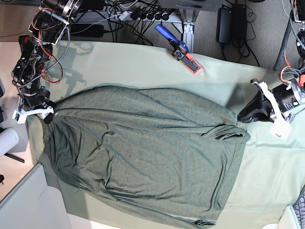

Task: Fold the T-shirt properly
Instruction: 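Lay the folded shoulder edge down across the shirt body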

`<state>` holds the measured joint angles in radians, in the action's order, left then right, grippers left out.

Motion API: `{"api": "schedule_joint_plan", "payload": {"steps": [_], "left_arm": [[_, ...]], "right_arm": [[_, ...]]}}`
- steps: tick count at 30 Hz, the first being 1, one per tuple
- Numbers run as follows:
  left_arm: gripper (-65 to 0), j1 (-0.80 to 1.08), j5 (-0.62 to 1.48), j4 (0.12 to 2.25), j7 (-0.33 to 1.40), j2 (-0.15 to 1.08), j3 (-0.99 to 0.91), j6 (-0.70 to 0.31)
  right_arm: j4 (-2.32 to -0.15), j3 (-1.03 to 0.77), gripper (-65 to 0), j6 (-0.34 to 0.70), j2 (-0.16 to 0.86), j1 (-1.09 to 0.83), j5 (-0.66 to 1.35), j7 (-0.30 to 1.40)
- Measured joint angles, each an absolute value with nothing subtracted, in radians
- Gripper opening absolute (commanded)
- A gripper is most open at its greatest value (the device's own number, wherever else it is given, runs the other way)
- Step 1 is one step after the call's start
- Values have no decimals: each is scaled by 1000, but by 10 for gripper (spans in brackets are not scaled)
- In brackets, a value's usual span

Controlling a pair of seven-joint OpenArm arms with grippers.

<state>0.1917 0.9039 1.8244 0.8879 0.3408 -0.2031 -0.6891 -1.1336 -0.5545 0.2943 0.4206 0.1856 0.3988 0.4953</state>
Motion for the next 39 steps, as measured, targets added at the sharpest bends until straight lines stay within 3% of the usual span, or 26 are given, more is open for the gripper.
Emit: {"api": "schedule_joint_plan", "payload": {"steps": [17, 21, 24, 34, 39], "left_arm": [[-650, -121, 868, 1489, 856, 338, -179, -689], [-650, -155, 862, 1444, 847, 338, -123, -689], [-650, -161, 801, 1431, 811, 337, -65, -689], [-650, -161, 744, 1423, 788, 336, -20, -689], [-650, -161, 744, 1422, 788, 336, -20, -689]], "right_arm": [[-1134, -555, -350, 294, 419, 186, 402, 504], [-1134, -555, -351, 306, 418, 186, 521, 634], [-1134, -555, -351, 384, 419, 180, 630, 717], [-1447, -554, -350, 445, 407, -10, 725, 764], [-1479, -556, -350, 445, 376, -98, 745, 767]]}}
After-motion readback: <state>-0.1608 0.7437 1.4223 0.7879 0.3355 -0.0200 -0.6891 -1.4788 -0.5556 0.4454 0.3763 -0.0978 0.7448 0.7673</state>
